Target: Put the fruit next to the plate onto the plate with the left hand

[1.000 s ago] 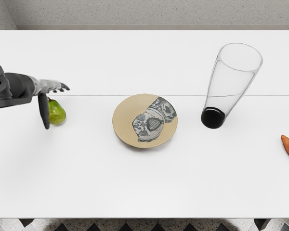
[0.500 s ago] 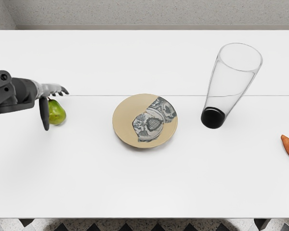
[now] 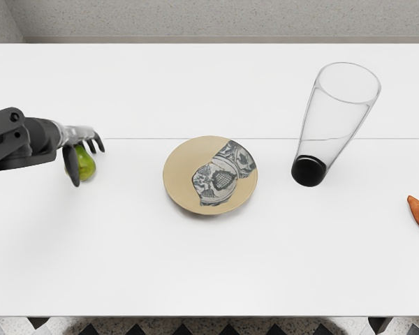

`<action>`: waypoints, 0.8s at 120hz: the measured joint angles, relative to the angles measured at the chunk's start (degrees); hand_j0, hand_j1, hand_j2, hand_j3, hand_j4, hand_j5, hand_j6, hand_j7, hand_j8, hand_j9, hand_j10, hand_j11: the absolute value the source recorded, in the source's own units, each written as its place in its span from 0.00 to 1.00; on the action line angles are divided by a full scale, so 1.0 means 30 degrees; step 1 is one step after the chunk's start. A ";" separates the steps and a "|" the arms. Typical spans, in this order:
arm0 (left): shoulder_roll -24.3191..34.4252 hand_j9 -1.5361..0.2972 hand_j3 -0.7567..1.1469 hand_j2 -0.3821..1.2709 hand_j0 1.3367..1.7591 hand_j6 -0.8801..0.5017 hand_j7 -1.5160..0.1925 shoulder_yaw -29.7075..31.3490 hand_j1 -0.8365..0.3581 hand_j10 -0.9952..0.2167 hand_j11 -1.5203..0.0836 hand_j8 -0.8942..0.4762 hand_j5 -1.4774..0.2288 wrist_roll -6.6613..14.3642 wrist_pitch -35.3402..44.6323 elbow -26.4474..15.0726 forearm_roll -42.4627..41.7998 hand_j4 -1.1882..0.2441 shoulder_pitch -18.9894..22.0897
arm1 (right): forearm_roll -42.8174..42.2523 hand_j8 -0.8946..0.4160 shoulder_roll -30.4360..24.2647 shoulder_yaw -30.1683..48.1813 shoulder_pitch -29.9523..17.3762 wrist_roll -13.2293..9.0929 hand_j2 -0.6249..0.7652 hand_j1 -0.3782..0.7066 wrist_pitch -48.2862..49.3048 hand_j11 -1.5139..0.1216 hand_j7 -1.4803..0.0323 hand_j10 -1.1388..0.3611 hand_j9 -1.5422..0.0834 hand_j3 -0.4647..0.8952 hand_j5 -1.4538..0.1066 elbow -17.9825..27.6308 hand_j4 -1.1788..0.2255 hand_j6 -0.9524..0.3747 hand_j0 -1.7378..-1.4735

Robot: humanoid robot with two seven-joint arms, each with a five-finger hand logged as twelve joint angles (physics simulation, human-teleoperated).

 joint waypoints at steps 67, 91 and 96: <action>0.0073 0.39 0.40 0.48 0.76 0.30 0.41 -0.0191 0.50 0.35 0.44 0.33 0.38 -0.0001 -0.0236 -0.0016 -0.0384 0.40 -0.0258 | 0.0000 0.68 0.0000 0.0000 0.0015 0.0000 0.45 0.03 -0.0001 0.93 0.98 0.76 0.95 0.34 0.93 -0.0118 0.84 0.72 0.30; 0.0061 0.38 0.40 0.53 0.76 0.29 0.39 -0.0315 0.49 0.33 0.42 0.32 0.36 -0.0005 -0.0718 -0.0027 -0.1048 0.39 -0.1131 | 0.0000 0.68 0.0000 0.0000 0.0012 0.0000 0.45 0.03 0.0000 0.93 0.98 0.76 0.95 0.34 0.93 -0.0169 0.84 0.72 0.30; 0.0032 0.38 0.40 0.55 0.76 0.29 0.39 -0.0322 0.48 0.33 0.42 0.32 0.36 -0.0004 -0.0855 -0.0032 -0.1243 0.39 -0.1449 | 0.0000 0.68 0.0000 0.0000 0.0012 0.0000 0.45 0.03 0.0000 0.93 0.98 0.76 0.95 0.34 0.93 -0.0172 0.84 0.72 0.30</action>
